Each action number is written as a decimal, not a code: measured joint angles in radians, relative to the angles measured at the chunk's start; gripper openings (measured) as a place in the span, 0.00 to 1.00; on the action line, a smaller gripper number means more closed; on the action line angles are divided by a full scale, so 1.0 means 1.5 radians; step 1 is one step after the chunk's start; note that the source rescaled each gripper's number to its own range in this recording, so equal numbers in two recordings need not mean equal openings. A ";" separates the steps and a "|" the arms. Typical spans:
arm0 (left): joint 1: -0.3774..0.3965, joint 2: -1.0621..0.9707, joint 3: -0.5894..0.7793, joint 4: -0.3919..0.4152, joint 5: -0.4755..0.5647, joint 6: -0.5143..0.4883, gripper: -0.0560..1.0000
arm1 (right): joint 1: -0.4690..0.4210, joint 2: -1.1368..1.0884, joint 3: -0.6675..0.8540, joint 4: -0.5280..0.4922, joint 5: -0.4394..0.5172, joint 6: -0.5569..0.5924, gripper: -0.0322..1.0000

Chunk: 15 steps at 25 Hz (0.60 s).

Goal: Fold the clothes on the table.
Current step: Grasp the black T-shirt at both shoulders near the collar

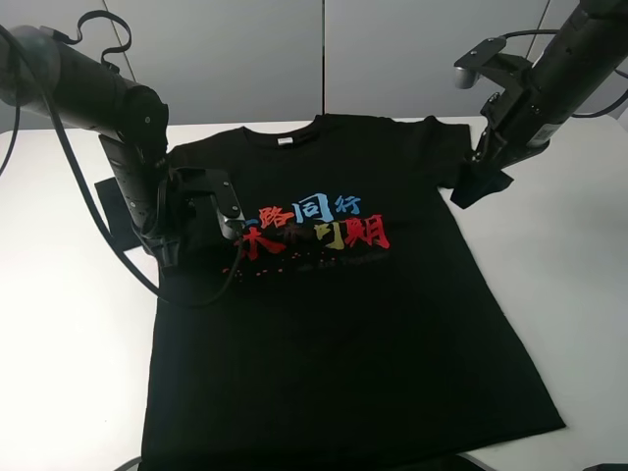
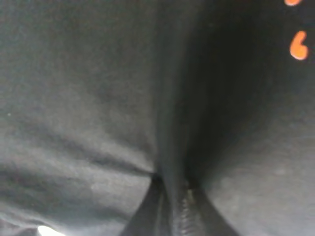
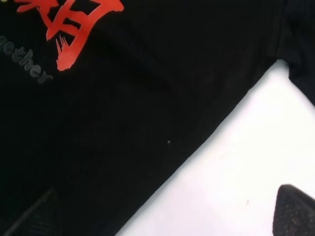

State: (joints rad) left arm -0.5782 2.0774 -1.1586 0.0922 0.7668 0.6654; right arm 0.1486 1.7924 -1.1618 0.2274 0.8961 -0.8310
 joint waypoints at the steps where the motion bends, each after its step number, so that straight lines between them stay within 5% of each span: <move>1: 0.000 0.000 0.000 0.001 0.000 0.000 0.07 | 0.000 0.001 0.000 0.000 0.000 0.000 0.93; 15: 0.000 0.000 0.000 0.006 0.000 -0.003 0.06 | 0.067 0.066 -0.006 -0.041 -0.063 -0.032 0.93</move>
State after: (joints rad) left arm -0.5782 2.0774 -1.1586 0.1016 0.7668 0.6617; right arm 0.2484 1.8917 -1.1703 0.1653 0.8010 -0.8792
